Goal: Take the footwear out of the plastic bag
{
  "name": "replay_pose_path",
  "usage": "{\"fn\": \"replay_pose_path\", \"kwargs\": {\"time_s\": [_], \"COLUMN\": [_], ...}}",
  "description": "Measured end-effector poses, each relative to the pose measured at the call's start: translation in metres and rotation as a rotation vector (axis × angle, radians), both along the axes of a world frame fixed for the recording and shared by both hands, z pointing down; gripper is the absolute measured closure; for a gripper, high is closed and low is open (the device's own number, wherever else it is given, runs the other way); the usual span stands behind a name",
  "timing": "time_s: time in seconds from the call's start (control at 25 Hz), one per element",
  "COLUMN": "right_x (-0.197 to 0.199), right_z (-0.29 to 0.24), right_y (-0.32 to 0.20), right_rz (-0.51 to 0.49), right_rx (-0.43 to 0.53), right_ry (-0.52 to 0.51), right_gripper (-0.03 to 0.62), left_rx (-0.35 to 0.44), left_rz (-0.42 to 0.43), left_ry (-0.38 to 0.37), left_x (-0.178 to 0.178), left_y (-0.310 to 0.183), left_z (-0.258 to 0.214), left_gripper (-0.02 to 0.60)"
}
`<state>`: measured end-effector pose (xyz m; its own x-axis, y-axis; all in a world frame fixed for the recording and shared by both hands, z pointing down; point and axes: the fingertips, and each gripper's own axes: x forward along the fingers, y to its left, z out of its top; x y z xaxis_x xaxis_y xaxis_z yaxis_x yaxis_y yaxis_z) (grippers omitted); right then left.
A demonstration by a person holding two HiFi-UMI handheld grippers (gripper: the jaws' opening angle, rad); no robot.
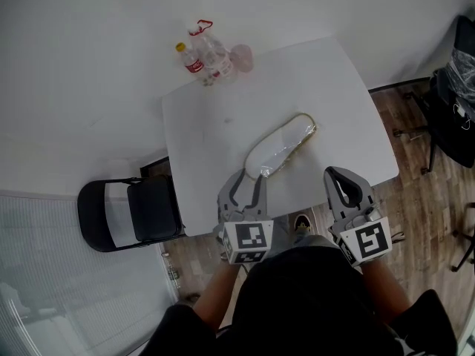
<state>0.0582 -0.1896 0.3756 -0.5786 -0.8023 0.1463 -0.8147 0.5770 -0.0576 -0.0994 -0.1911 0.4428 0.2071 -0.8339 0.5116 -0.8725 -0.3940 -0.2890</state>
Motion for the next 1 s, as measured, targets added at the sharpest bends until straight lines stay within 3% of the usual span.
{"fn": "replay_pose_path", "kwargs": {"time_s": [0.04, 0.08, 0.28, 0.44, 0.72, 0.84, 1.0], "right_x": [0.0, 0.0, -0.005, -0.005, -0.005, -0.001, 0.005], "right_z": [0.0, 0.0, 0.004, 0.013, 0.024, 0.028, 0.036], "right_y": [-0.004, -0.007, -0.016, -0.017, -0.02, -0.021, -0.021], "right_rz": [0.014, 0.025, 0.032, 0.041, 0.03, 0.033, 0.038], "right_rx": [-0.001, -0.003, 0.001, -0.019, -0.037, -0.041, -0.06], "right_ry": [0.002, 0.001, 0.023, 0.023, 0.044, 0.037, 0.023], "right_gripper": [0.576, 0.576, 0.576, 0.576, 0.576, 0.576, 0.576], "left_rx": [-0.029, -0.058, -0.122, -0.161, -0.318, -0.355, -0.467], "left_rz": [0.025, 0.048, 0.151, 0.184, 0.208, 0.208, 0.224], "left_ry": [-0.011, -0.033, -0.265, -0.428, -0.494, -0.486, -0.432], "left_x": [0.003, 0.005, 0.014, 0.012, 0.006, 0.002, 0.0], "left_y": [-0.003, -0.006, -0.023, -0.042, -0.059, -0.068, -0.07], "left_z": [0.012, 0.025, 0.082, 0.115, 0.16, 0.167, 0.18], "left_gripper": [0.36, 0.309, 0.186, 0.095, 0.027, 0.015, 0.009]}}
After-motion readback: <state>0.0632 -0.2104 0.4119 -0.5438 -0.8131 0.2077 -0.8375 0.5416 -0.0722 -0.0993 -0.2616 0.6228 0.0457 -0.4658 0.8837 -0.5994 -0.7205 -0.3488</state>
